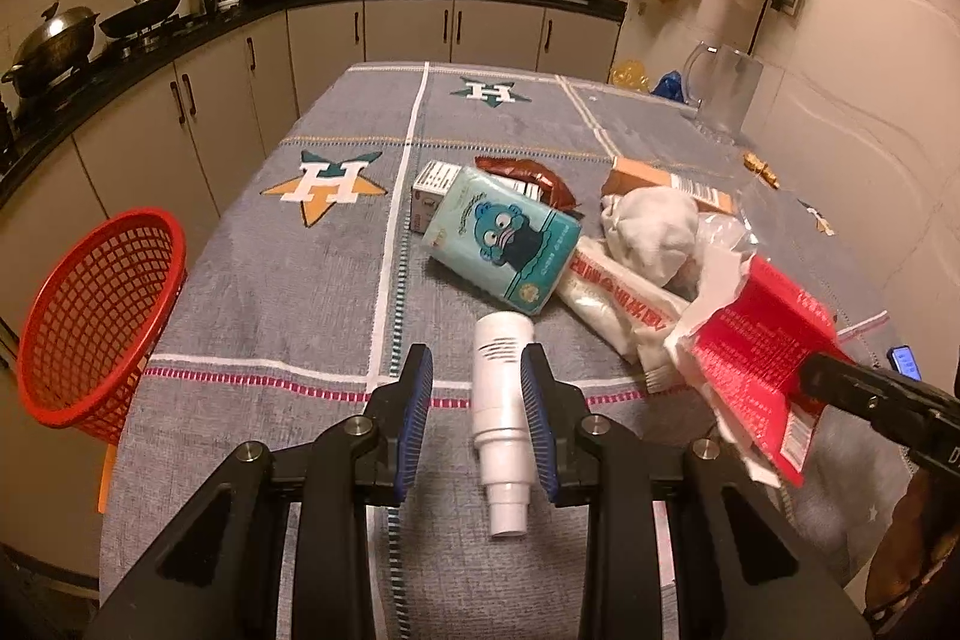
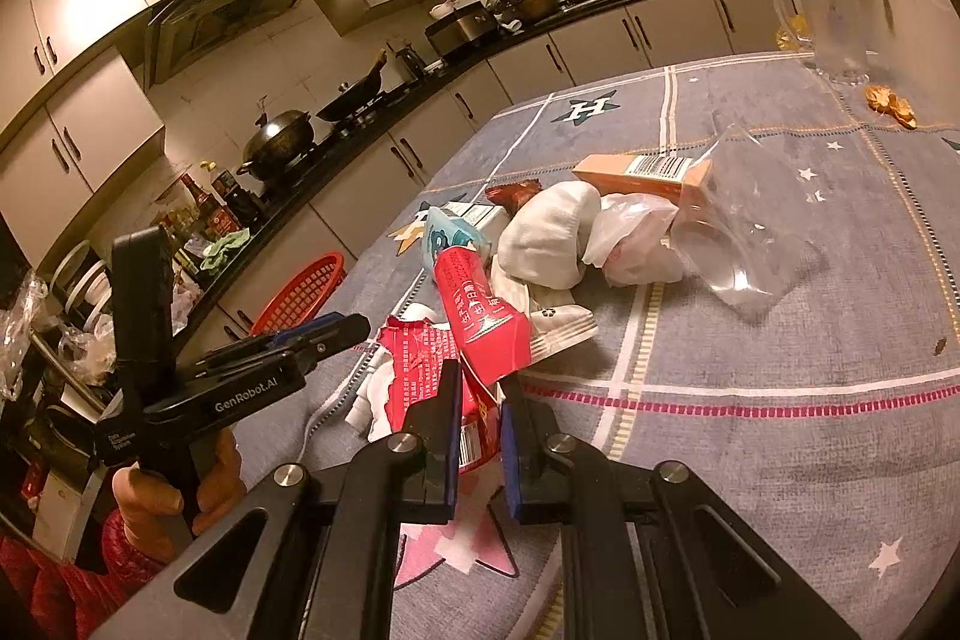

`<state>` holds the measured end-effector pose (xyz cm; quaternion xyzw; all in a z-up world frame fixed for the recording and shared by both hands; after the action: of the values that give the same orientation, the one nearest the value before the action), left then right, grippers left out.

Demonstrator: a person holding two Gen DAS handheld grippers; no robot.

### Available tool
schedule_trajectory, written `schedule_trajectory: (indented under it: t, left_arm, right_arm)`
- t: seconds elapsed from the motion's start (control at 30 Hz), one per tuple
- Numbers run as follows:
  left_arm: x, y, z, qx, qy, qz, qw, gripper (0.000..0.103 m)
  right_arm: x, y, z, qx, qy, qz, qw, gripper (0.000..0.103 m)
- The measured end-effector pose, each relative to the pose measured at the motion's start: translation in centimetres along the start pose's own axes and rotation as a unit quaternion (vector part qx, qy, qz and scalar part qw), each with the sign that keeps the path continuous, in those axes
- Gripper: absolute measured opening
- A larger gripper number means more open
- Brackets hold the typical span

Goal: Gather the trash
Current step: 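Lift the spray bottle with the left tool while the right tool holds the toothpaste tube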

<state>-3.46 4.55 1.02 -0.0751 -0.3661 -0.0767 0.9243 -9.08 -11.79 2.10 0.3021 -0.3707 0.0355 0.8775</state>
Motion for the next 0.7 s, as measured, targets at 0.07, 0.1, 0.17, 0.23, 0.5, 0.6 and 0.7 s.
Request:
schedule_trajectory:
  t: [0.07, 0.1, 0.17, 0.23, 0.5, 0.6, 0.7]
  left_arm:
    - [-0.2, -0.1, -0.5, -0.006, 0.015, 0.001, 0.9999, 0.037]
    - [-0.4, -0.2, -0.7, -0.01, 0.017, -0.001, 0.9998, 0.043]
    - [-0.6, -0.6, -0.9, -0.011, 0.02, -0.009, 0.9997, 0.052]
    - [-0.8, -1.1, -1.0, -0.014, 0.022, -0.018, 0.9995, 0.055]
    - [-1.6, -1.8, -2.8, 0.003, 0.041, -0.036, 0.9985, 0.054]
    - [-1.7, -1.4, -3.5, 0.006, 0.051, -0.031, 0.9982, 0.041]
    - [-1.9, -1.1, -4.1, 0.004, 0.061, -0.023, 0.9979, 0.029]
  right_arm:
    - [0.0, -0.1, 0.1, -0.001, -0.001, -0.003, 1.0, 0.013]
    - [0.0, -0.1, 0.2, -0.001, -0.001, -0.004, 1.0, 0.013]
    - [0.0, -0.2, 0.2, -0.002, -0.003, -0.005, 1.0, 0.013]
    - [0.0, -0.2, 0.3, -0.003, -0.003, -0.007, 1.0, 0.013]
    - [0.1, -0.4, 1.0, -0.005, -0.01, -0.015, 1.0, 0.013]
    - [0.1, -0.4, 1.3, -0.006, -0.013, -0.017, 1.0, 0.013]
    - [0.1, -0.5, 1.5, -0.006, -0.014, -0.018, 1.0, 0.013]
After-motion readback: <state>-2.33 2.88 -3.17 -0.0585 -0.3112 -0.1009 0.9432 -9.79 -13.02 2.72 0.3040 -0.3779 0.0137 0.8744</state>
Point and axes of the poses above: each gripper's, at about its wrist camera, not at the fingertips, and z roughly against the way its jaws point, y to its left, x to its top, the point moved 5 cm from there along -z, roughly the way its jaws point
